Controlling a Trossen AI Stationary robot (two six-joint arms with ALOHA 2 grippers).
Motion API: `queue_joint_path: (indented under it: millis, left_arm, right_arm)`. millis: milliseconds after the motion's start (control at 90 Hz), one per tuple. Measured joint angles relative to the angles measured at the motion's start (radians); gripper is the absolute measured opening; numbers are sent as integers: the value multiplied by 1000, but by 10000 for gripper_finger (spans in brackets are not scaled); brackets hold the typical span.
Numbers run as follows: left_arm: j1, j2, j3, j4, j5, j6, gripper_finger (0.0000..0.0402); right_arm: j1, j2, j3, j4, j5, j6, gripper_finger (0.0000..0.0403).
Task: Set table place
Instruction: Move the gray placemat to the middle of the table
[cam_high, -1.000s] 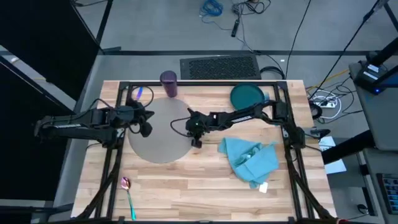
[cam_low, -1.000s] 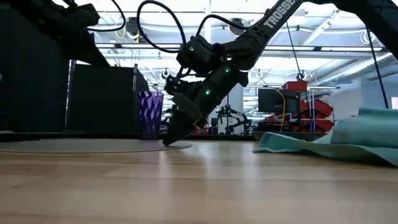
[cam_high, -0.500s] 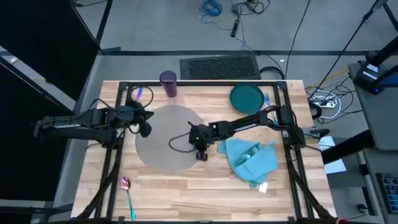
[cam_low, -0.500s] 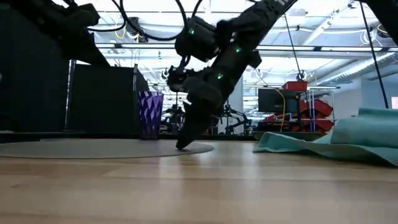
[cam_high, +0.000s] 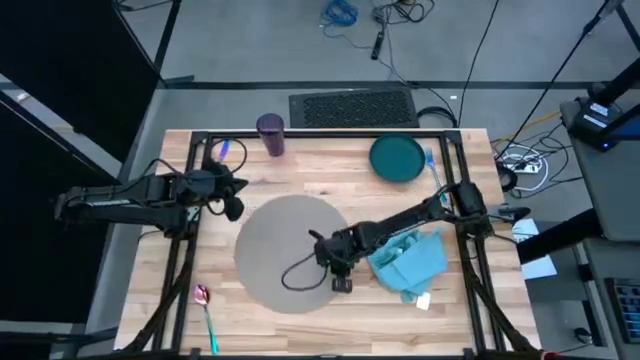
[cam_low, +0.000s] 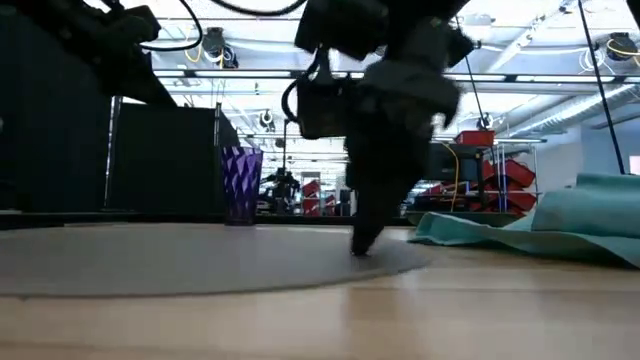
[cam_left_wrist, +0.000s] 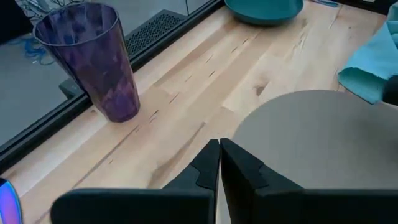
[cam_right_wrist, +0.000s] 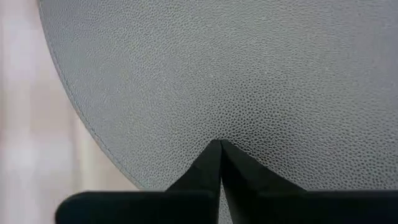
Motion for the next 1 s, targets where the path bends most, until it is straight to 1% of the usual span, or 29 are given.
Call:
queue_joint_path:
  millis: [200, 278, 378, 678, 844, 1000]
  left_arm:
    - [0, 0, 0, 1, 69, 0, 0]
    - [0, 0, 0, 2, 79, 0, 0]
    - [0, 0, 0, 1, 89, 0, 0]
    - [0, 0, 0, 1, 159, 4, 0]
    - [0, 0, 0, 1, 165, 14, 0]
    - [0, 0, 0, 13, 165, 28, 0]
  right_arm:
    - [92, -2, 1, -27, 8, 143, 0]
    - [127, -2, 1, -33, 9, 202, 0]
    - [168, -2, 2, -37, 46, 284, 0]
    - [254, -6, 2, -38, 64, 508, 0]
    - [282, -23, -3, -35, 73, 571, 0]
    - [291, -63, -7, -38, 172, 560, 0]
